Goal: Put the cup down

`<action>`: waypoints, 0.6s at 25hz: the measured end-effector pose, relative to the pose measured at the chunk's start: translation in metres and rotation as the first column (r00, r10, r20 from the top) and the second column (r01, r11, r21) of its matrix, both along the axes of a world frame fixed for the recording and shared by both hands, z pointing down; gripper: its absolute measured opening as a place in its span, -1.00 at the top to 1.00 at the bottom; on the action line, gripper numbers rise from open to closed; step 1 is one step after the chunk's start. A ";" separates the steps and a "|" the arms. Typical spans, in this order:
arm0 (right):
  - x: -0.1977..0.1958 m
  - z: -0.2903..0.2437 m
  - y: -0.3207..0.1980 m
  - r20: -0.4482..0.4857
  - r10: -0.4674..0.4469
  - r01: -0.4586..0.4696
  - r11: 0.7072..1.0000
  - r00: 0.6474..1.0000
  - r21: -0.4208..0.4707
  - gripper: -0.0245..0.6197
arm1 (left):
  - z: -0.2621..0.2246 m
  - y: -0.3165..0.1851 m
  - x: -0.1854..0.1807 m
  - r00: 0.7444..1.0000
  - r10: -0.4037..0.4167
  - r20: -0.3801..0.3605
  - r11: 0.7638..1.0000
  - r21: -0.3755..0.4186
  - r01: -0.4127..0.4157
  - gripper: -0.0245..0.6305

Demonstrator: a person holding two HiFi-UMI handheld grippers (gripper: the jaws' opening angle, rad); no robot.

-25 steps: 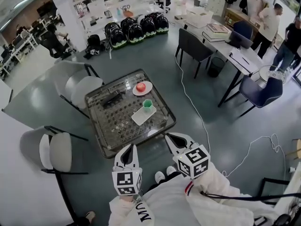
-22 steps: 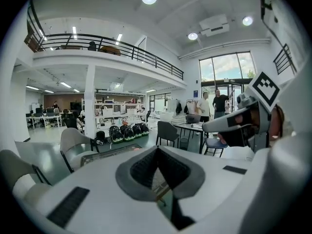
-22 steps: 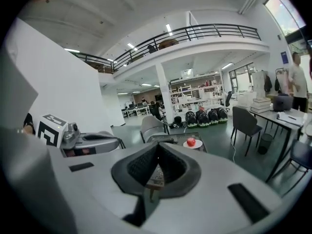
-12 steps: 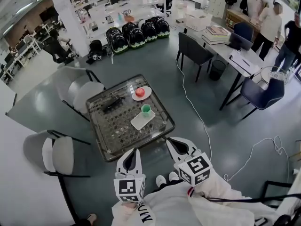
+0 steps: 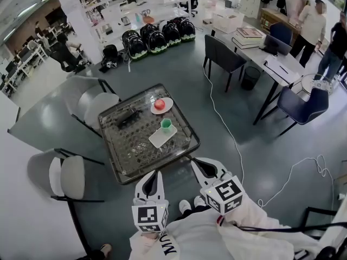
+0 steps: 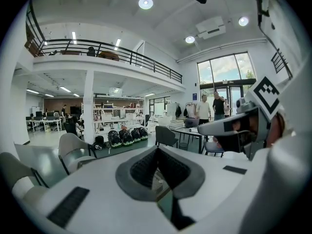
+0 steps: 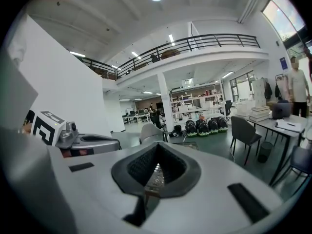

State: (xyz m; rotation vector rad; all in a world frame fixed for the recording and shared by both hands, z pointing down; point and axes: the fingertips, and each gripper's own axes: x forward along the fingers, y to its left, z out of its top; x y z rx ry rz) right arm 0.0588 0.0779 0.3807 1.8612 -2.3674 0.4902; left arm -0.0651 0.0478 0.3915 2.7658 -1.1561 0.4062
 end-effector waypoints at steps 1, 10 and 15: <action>0.001 0.000 0.000 0.000 0.000 0.000 1.000 1.000 0.000 0.91 | 0.000 0.001 0.001 1.000 0.000 -0.001 1.000 0.000 0.000 0.89; 0.002 -0.001 0.000 0.041 0.003 -0.003 1.000 0.999 -0.007 0.91 | 0.000 0.000 0.004 1.000 0.003 -0.002 1.000 -0.005 -0.003 0.89; 0.000 -0.002 -0.002 0.032 -0.001 0.001 1.000 0.999 -0.006 0.91 | 0.006 -0.001 0.002 1.000 0.001 -0.004 1.000 -0.025 -0.001 0.89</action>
